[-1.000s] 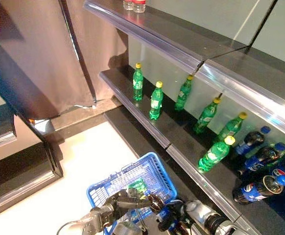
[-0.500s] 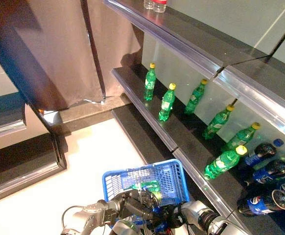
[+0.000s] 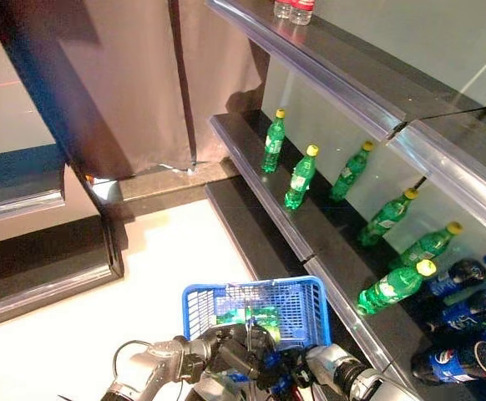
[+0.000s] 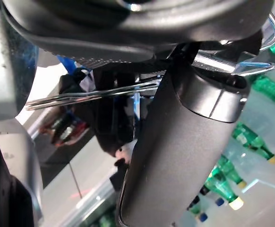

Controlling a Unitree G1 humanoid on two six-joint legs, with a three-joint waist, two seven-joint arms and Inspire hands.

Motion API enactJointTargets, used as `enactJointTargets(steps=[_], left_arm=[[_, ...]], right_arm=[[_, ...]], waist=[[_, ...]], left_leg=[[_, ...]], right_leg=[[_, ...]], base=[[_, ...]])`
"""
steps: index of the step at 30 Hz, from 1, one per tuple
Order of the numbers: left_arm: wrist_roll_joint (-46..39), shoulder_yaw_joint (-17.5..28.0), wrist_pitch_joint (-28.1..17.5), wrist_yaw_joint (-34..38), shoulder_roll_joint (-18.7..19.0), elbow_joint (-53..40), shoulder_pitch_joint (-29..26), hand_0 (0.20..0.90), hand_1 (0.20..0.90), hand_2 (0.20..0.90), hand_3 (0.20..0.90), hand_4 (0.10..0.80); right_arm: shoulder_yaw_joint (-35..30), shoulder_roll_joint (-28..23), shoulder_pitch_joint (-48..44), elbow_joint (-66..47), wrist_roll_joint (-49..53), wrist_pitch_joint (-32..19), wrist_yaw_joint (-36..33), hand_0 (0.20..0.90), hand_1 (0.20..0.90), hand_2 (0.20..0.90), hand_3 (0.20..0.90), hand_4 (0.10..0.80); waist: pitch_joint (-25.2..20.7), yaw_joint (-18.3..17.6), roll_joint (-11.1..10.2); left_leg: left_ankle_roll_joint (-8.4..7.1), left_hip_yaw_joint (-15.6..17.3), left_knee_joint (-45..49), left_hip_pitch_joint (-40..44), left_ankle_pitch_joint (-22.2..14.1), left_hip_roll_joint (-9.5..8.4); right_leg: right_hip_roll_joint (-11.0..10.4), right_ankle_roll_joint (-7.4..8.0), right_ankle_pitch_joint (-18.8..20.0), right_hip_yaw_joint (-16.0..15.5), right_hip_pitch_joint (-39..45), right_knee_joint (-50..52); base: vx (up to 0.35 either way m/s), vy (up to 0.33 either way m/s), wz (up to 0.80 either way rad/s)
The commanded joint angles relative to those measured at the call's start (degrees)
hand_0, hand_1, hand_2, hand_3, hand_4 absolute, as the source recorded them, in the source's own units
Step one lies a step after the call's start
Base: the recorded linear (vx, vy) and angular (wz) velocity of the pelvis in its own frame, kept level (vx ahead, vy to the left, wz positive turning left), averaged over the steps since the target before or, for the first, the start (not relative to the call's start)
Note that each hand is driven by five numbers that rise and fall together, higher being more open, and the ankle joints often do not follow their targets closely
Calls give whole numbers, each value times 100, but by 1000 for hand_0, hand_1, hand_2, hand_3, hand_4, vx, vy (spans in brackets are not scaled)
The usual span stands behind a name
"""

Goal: Pick up the drink and place into the basket.

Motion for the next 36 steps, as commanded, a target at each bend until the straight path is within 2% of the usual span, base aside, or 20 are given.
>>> enactJointTargets(steps=[1,6,9,12,14,20,23,24,30,32,36], left_arm=[[-736,-1352,-218,-2033,-342,-1793,388,300,300,300,200,100],[-615,-1446,-431,-1852,-181,-1813,242,300,300,300,200,100],[-787,-1417,-321,-1513,-58,-1774,107,300,300,300,200,100],[-837,-1304,-226,-1506,-61,-1723,119,300,300,300,200,100],[-912,-1241,-129,-1510,-108,-1690,192,300,300,300,200,100],[-912,-1301,-383,-1483,-161,-1562,437,300,300,300,200,100],[-903,-1392,-515,-1432,-182,-1464,424,300,300,300,200,100],[-900,-1424,-561,-1398,-167,-1431,385,300,300,300,200,100],[-1086,-1375,-325,-1250,-137,-1510,278,300,300,300,200,100],[-1125,-1338,-268,-1234,-109,-1540,288,300,300,300,200,100],[-1254,-1282,-225,-1221,-67,-1562,357,300,300,300,200,100]], right_arm=[[106,158,-1178,63,-192,-689,-565,300,300,300,200,100],[26,214,-1339,29,287,-874,-1163,300,300,300,200,100],[-329,307,-1435,44,1311,-1152,-1297,300,300,300,200,100],[-502,332,-1401,7,1479,-1250,-1406,300,300,300,200,100],[-586,312,-1349,-7,1010,-1422,-1656,300,300,300,200,100],[-262,116,-1173,-95,-47,-1025,-1787,300,300,300,200,100],[-224,134,-1093,-16,782,-913,-1852,300,300,300,200,100],[-361,193,-1003,94,1491,-1025,-1857,300,300,300,200,100],[-1089,332,-677,317,2787,-1714,-1582,300,300,300,200,100],[-1197,318,-611,265,2824,-1898,-1681,300,300,300,200,100],[-1180,146,-577,31,2056,-2146,-1944,300,300,300,200,100]], waist=[[-762,48,344],[-734,99,284],[-781,109,241],[-824,91,208],[-875,63,189],[-888,8,183],[-852,10,148],[-840,12,126],[-847,-19,103],[-853,-47,107],[-860,-136,126]], left_leg=[[174,796,288,73,-731,214],[166,741,325,48,-737,211],[155,708,289,92,-724,197],[153,718,275,115,-738,199],[151,756,289,120,-765,204],[172,866,349,126,-822,220],[174,903,380,95,-833,231],[172,911,388,88,-837,238],[177,941,368,145,-824,257],[179,947,356,158,-819,258],[192,997,352,173,-825,255]], right_leg=[[119,-159,-208,355,-402,998],[135,-147,-170,390,-404,983],[152,-132,-129,395,-378,936],[152,-122,-110,400,-379,911],[146,-105,-88,414,-386,887],[134,-84,-82,514,-361,857],[152,-87,-76,549,-376,860],[161,-90,-71,564,-377,858],[163,-42,-22,560,-380,886],[169,-28,-9,591,-392,885],[163,3,11,663,-418,881]], base=[[40,-7,16],[56,-18,13],[63,11,1],[48,17,-1],[62,52,0],[35,25,1],[9,-12,0],[29,-39,0],[44,-20,-3],[15,-1,-3],[8,15,-2]])
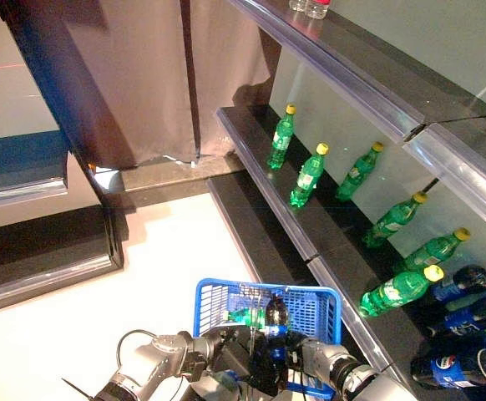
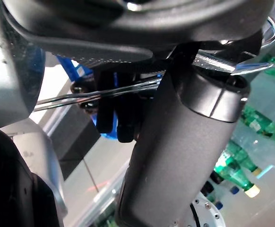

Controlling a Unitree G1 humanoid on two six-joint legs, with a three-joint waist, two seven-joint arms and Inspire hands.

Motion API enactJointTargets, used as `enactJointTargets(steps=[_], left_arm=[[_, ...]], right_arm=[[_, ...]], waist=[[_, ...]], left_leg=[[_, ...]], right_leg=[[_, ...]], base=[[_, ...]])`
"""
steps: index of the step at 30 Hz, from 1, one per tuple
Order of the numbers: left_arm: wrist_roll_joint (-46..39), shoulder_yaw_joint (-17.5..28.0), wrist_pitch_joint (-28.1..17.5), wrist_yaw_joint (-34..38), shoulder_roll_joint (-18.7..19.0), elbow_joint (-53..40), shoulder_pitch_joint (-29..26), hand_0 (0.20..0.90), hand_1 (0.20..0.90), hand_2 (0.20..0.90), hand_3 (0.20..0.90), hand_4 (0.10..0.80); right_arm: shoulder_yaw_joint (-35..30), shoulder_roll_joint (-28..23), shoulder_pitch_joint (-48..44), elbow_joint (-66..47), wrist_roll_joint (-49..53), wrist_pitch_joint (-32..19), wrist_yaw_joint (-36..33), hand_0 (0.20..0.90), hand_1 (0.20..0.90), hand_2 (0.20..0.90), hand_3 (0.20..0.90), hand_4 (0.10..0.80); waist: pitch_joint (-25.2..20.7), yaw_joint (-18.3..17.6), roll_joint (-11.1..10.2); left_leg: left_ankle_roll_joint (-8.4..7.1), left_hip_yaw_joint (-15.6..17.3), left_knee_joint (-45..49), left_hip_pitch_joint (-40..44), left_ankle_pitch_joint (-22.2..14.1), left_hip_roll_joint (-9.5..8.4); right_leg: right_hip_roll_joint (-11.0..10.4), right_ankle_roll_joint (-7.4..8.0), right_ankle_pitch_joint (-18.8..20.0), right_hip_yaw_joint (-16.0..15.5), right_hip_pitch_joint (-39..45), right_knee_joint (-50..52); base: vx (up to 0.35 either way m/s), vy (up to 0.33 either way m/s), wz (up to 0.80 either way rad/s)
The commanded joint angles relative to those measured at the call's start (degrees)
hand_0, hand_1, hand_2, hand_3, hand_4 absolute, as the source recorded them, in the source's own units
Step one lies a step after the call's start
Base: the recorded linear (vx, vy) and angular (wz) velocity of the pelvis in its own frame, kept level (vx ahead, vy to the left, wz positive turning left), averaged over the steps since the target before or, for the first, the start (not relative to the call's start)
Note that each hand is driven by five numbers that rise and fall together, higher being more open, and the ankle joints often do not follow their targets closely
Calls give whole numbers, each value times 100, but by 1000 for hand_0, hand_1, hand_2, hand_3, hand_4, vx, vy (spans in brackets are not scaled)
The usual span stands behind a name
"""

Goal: Pick up the drink and place into the basket.

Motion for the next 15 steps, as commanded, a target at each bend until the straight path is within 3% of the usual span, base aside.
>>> enactJointTargets(steps=[1,9,11,12,15], left_arm=[[-1305,-840,-218,-1223,-358,-1492,666,300,300,300,200,100],[-1392,-979,-448,-1512,-525,-1345,837,300,300,300,200,100],[-1353,-1064,-555,-1564,-567,-1306,837,300,300,300,200,100],[-1337,-1083,-590,-1568,-582,-1282,840,300,300,300,200,100],[-1337,-1153,-701,-1523,-608,-1197,798,300,300,300,200,100]], right_arm=[[-72,-198,-489,-574,-528,-1104,-192,300,300,300,200,100],[401,-452,-369,-687,-1616,-868,-131,307,307,307,208,108],[574,-470,-356,-622,-1935,-797,-210,559,559,559,502,402],[604,-465,-352,-601,-1881,-759,-222,900,900,900,900,800],[628,-425,-358,-498,-1843,-645,-319,900,900,900,900,800]], waist=[[-1001,-114,301],[-967,-173,351],[-951,-151,336],[-948,-147,333],[-943,-130,313]], left_leg=[[117,1039,154,229,-765,350],[132,1161,231,185,-807,344],[127,1164,278,171,-826,347],[126,1163,291,168,-832,346],[121,1143,301,165,-832,345]], right_leg=[[194,-17,49,445,-467,878],[145,5,55,553,-474,856],[141,13,52,551,-452,866],[141,12,51,551,-448,870],[149,5,54,541,-441,873]], base=[[6,40,-10],[5,26,-5],[0,0,0],[0,0,0],[0,0,0]])
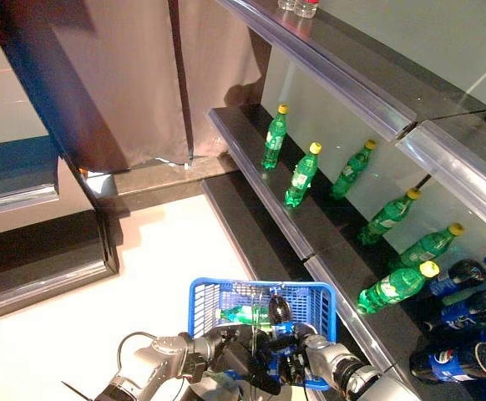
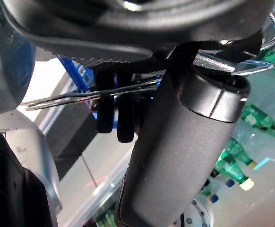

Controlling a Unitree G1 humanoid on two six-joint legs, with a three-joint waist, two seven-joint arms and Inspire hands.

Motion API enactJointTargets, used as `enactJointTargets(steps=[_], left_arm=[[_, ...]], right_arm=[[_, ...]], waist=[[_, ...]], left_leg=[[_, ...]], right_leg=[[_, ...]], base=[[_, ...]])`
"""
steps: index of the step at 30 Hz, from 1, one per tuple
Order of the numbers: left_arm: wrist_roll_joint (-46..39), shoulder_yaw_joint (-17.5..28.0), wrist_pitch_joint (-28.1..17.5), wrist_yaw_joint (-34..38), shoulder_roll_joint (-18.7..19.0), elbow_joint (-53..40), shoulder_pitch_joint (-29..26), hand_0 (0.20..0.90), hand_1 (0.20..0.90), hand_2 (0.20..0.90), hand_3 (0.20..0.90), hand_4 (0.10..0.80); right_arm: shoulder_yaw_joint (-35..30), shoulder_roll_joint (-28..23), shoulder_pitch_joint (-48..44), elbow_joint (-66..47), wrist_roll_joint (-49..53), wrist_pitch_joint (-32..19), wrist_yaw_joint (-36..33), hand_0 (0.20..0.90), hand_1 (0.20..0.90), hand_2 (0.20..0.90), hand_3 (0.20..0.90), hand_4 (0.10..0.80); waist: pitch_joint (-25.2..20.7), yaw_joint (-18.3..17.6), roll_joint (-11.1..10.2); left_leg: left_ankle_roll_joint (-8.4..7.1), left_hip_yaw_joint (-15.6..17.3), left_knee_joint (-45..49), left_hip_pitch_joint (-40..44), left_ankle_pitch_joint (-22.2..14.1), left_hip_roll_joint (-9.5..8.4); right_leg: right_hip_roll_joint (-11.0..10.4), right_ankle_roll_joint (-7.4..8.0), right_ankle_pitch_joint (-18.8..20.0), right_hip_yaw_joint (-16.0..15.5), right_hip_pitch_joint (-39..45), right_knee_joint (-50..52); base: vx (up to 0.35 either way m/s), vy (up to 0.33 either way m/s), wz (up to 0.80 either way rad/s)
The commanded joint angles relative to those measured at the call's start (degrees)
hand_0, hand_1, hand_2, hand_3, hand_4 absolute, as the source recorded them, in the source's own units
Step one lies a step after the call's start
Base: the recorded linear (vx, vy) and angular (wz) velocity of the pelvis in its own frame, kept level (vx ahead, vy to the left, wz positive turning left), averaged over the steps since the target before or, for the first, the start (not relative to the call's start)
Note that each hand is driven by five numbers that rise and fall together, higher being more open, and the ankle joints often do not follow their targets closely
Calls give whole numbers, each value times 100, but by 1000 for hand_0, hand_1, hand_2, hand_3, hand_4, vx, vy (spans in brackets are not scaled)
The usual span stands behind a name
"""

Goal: Pick up the drink and place into the basket.

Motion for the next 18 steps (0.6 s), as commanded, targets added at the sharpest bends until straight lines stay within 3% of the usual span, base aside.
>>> enactJointTargets(steps=[1,11,18], left_arm=[[-1230,-1166,-517,-1485,-604,-1182,686,300,300,300,200,100],[-1387,-1026,-469,-983,-646,-1111,608,300,300,300,200,100],[-1492,-838,-430,-698,-743,-1086,679,300,300,300,200,100]], right_arm=[[298,-210,-364,-325,-113,-413,-249,900,900,900,900,800],[263,-132,-430,-194,-140,-171,-311,900,900,900,900,800],[295,-187,-400,-180,-350,265,-301,900,900,900,900,800]], waist=[[-949,-19,289],[-990,26,159],[-1028,-18,146]], left_leg=[[87,1023,273,142,-807,400],[75,961,223,197,-819,392],[87,999,150,256,-835,397]], right_leg=[[221,-39,36,432,-446,875],[256,-29,78,419,-472,849],[267,-31,94,484,-486,791]], base=[[0,0,0],[0,0,0],[-5,-3,0]])
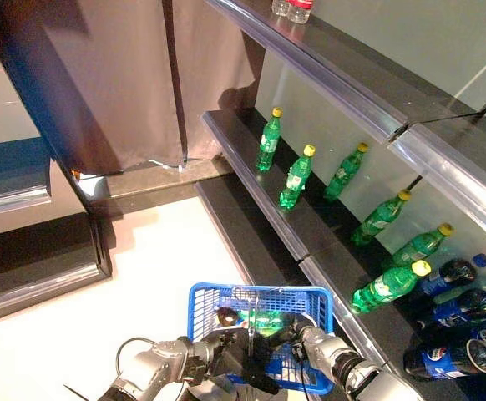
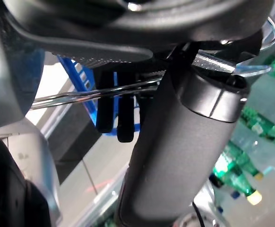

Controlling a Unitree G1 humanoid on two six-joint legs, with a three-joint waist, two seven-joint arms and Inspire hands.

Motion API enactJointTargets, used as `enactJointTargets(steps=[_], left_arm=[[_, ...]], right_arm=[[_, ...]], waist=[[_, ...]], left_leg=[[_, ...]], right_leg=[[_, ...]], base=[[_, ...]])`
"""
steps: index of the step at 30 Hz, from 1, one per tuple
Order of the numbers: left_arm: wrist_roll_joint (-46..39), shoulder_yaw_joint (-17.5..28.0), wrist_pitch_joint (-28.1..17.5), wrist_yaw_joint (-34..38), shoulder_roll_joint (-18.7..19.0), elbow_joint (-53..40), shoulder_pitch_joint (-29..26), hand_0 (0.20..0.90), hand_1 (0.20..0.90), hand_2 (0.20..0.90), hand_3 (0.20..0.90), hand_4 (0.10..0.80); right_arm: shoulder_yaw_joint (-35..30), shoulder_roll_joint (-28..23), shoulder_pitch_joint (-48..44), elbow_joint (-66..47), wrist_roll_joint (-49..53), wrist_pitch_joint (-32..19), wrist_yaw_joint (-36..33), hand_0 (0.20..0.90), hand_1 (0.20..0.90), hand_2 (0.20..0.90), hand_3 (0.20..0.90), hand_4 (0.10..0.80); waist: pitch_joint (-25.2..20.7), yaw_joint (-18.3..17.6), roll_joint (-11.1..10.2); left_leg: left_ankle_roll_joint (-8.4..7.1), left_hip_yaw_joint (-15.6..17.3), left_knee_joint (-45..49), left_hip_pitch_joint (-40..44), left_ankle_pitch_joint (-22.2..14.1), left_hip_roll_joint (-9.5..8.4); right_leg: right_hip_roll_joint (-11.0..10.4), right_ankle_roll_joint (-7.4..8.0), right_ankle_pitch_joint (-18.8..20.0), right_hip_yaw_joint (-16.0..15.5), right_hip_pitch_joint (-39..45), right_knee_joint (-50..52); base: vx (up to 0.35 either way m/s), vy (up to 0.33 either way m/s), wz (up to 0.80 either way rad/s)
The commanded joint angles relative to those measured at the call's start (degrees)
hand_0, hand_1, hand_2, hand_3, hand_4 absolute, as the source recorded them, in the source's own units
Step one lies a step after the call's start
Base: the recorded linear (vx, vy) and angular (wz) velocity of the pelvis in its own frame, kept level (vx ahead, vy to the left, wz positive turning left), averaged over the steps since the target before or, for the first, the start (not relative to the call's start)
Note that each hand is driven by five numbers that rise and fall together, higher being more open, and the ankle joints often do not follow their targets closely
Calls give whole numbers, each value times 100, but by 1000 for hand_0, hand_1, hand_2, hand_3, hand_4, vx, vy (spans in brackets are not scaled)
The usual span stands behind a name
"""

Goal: Pick up the drink and place into the basket.

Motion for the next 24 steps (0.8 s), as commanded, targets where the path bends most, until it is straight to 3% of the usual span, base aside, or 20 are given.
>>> enactJointTargets(steps=[1,6,12,20,24], left_arm=[[-1484,-838,-452,-1025,-695,-1375,633,300,300,300,200,100],[-1445,-683,-622,-655,-697,-1354,614,300,300,300,200,100],[-1762,-219,-904,215,-666,-1271,562,300,300,300,200,100],[-2272,1255,-1439,637,-692,-1294,973,300,300,300,200,100],[-2862,1765,-2360,760,-691,-844,889,300,300,300,200,100]], right_arm=[[317,-156,-244,-54,-144,36,-108,900,900,900,900,800],[319,-177,-172,-140,-74,-172,13,900,900,900,900,800],[387,-269,80,-723,115,-906,376,900,900,900,900,800],[144,-1298,1989,-3837,-53,-1325,628,900,900,900,900,800],[-469,-1812,2813,-4763,-627,-1711,1045,900,900,900,900,800]], waist=[[-943,18,272],[-949,-36,292],[-944,-211,344],[-781,-874,564],[-678,-1464,641]], left_leg=[[39,999,98,250,-795,399],[36,1047,67,282,-802,398],[18,1158,-24,307,-777,403],[-16,1540,-127,249,-752,501],[-62,1899,-139,191,-765,579]], right_leg=[[260,-51,94,476,-501,776],[276,-59,142,540,-490,676],[313,-64,200,640,-555,565],[394,-112,221,973,-776,430],[499,-159,257,1279,-891,312]], base=[[-37,-22,-4],[-49,-33,-4],[-94,-42,-12],[-141,-62,-18],[-170,-84,-45]])
